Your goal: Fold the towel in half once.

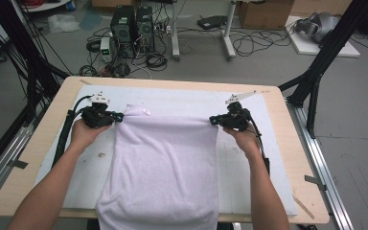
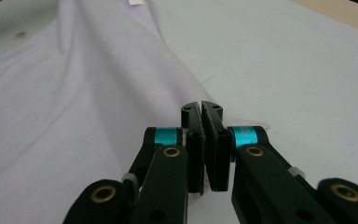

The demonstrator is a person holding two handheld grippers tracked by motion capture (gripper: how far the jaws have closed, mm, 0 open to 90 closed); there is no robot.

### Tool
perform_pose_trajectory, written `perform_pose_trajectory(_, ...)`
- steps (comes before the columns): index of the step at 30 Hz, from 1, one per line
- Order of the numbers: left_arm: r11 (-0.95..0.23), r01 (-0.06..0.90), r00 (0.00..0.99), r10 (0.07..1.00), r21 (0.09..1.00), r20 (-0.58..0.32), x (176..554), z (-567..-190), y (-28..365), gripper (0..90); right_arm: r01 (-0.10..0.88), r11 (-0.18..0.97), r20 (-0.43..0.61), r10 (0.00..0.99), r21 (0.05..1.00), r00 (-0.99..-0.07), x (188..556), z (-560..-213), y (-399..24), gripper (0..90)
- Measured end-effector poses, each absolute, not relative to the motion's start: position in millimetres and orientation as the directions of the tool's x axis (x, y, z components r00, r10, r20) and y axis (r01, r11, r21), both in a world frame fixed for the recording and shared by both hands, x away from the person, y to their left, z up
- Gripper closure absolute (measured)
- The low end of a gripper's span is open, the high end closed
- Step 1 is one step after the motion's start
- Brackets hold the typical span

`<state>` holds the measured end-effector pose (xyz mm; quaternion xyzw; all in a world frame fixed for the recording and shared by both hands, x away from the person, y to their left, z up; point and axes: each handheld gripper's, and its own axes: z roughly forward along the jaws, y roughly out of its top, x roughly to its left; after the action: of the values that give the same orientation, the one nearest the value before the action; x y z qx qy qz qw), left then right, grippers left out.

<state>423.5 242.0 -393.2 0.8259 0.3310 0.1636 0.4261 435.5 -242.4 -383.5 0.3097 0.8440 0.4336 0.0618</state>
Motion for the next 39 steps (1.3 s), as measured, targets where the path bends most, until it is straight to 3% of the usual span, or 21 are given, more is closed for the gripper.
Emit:
perform_pose_trajectory(7, -0.421, 0.363, 0.774, 0.633, 0.831, -0.017, 365.2, -393.1, 257.4, 86.1, 0.389, 0.475, 0.142, 0.474, 0.79, -0.869, 382.9, -370.4, -242.4, 88.2)
perform_pose_trajectory(12, -0.469, 0.373, 0.809, 0.587, 0.801, -0.033, 324.9, -418.1, 260.4, 84.9, 0.378, 0.532, 0.14, 0.433, 0.757, -0.89, 343.5, -387.7, -239.1, 87.9)
perform_pose_trajectory(14, -0.485, 0.391, 0.806, 0.591, 0.782, -0.036, 316.7, -426.7, 261.9, 80.2, 0.387, 0.565, 0.149, 0.421, 0.729, -0.895, 331.1, -401.7, -236.8, 85.9)
perform_pose_trajectory(16, -0.492, 0.402, 0.804, 0.593, 0.772, -0.041, 314.2, -430.2, 263.7, 67.7, 0.398, 0.568, 0.16, 0.421, 0.721, -0.893, 325.1, -409.7, -238.0, 76.4)
perform_pose_trajectory(20, -0.472, 0.406, 0.794, 0.605, 0.782, -0.047, 319.5, -423.2, 266.7, 56.3, 0.41, 0.528, 0.169, 0.445, 0.744, -0.88, 325.0, -406.9, -245.6, 67.9)
perform_pose_trajectory(26, -0.434, 0.403, 0.782, 0.621, 0.806, -0.057, 339.5, -410.0, 256.8, 49.2, 0.4, 0.522, 0.131, 0.478, 0.753, -0.869, 340.8, -398.9, -239.9, 54.6)
perform_pose_trajectory(30, -0.448, 0.443, 0.769, 0.635, 0.776, -0.072, 350.3, -419.4, 250.7, 46.8, 0.44, 0.546, 0.167, 0.477, 0.713, -0.863, 348.1, -411.5, -232.4, 51.9)
perform_pose_trajectory(34, -0.495, 0.458, 0.792, 0.604, 0.738, -0.087, 353.1, -429.8, 247.6, 62.8, 0.465, 0.557, 0.193, 0.477, 0.688, -0.857, 347.9, -421.0, -229.5, 56.5)
perform_pose_trajectory(35, -0.506, 0.453, 0.802, 0.591, 0.734, -0.087, 352.9, -430.4, 246.7, 70.5, 0.478, 0.569, 0.212, 0.471, 0.669, -0.856, 348.5, -423.0, -229.0, 62.3)
perform_pose_trajectory(39, -0.534, 0.427, 0.817, 0.573, 0.729, -0.059, 349.4, -430.0, 241.9, 84.4, 0.484, 0.607, 0.233, 0.447, 0.631, -0.864, 349.3, -428.7, -224.8, 82.4)
